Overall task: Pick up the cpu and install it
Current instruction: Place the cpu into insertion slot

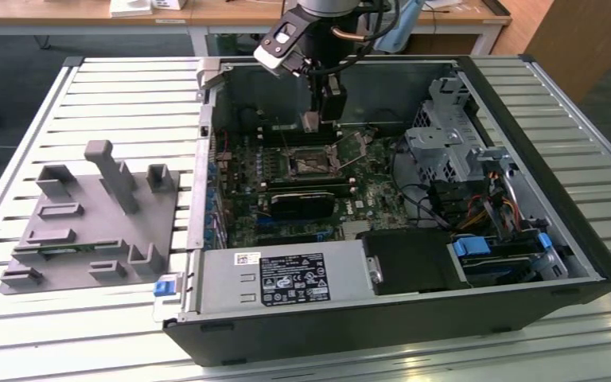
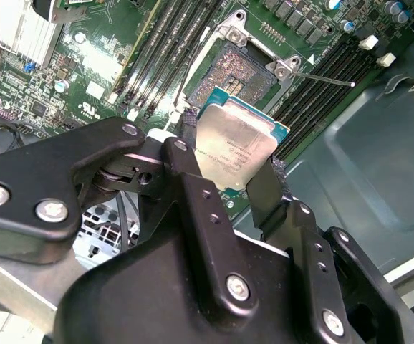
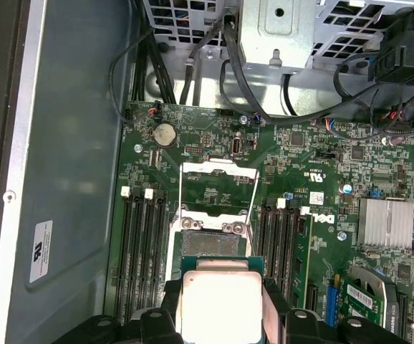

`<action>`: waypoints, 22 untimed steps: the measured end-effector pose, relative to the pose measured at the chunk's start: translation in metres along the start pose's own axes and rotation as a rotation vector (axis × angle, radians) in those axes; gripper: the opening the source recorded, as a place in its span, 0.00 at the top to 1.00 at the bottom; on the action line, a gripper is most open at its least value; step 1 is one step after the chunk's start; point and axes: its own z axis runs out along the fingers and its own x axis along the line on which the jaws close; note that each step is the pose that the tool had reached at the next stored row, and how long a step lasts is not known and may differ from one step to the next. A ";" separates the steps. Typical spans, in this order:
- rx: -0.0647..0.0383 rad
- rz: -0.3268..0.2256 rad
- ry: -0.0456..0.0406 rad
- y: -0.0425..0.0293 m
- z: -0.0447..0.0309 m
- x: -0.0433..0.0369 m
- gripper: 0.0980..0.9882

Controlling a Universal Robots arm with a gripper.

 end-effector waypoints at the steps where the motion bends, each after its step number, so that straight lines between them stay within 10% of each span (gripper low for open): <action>1: 0.000 0.000 0.0001 0.0000 0.0000 0.0000 0.52; 5: 0.000 0.000 0.0000 0.0000 0.0001 0.0000 0.52; 7: 0.000 0.000 0.0000 -0.0006 0.0140 0.0001 0.52; 22: 0.000 0.000 0.0000 -0.0007 0.0157 0.0001 0.52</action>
